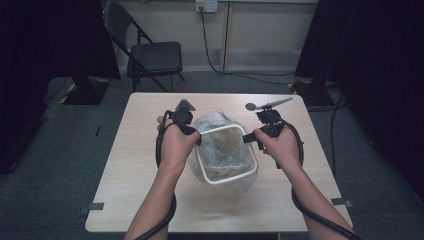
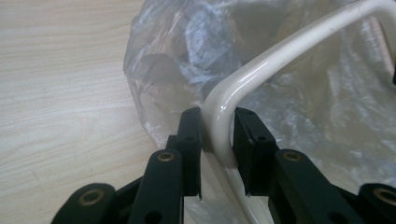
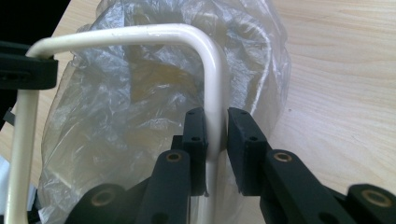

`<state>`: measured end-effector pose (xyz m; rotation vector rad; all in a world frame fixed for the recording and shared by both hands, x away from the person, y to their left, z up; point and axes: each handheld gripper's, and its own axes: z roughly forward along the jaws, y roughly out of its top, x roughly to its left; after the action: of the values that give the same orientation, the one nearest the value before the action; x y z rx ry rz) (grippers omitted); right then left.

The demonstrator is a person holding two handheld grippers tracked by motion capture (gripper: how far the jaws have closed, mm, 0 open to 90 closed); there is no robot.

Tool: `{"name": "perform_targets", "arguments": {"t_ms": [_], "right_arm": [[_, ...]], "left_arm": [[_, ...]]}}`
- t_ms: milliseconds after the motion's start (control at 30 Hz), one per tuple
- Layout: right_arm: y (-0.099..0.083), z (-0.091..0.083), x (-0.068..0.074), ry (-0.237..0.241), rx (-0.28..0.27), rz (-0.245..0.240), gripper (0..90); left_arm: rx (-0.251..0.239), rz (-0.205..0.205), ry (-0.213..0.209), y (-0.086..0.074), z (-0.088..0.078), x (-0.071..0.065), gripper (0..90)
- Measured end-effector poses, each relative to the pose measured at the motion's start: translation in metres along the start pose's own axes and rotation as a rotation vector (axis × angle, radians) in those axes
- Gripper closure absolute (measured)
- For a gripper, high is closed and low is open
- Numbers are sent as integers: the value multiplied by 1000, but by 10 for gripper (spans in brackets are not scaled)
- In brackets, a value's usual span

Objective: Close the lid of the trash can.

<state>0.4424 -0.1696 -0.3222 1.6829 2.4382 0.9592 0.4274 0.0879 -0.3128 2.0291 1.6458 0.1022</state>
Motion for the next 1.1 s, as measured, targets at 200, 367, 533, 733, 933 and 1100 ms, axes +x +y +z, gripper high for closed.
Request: {"name": "perform_targets", "arguments": {"t_ms": [200, 367, 533, 733, 933, 1100], "right_arm": [[4, -11, 3, 3, -3, -7, 778], [9, -16, 4, -2, -3, -10, 776], [14, -6, 0, -4, 13, 7, 775], [23, 8, -8, 16, 32, 40, 768], [26, 16, -20, 29, -11, 82, 681], [22, 14, -18, 18, -51, 66, 555]], "left_arm": [[-6, 19, 13, 6, -12, -6, 730], [-4, 29, 15, 14, -12, -6, 733], [3, 30, 24, 26, -5, -1, 737], [24, 42, 39, 45, 7, 7, 744], [16, 72, 18, 50, 28, 12, 735], [-73, 113, 6, 43, 28, 13, 516]]}}
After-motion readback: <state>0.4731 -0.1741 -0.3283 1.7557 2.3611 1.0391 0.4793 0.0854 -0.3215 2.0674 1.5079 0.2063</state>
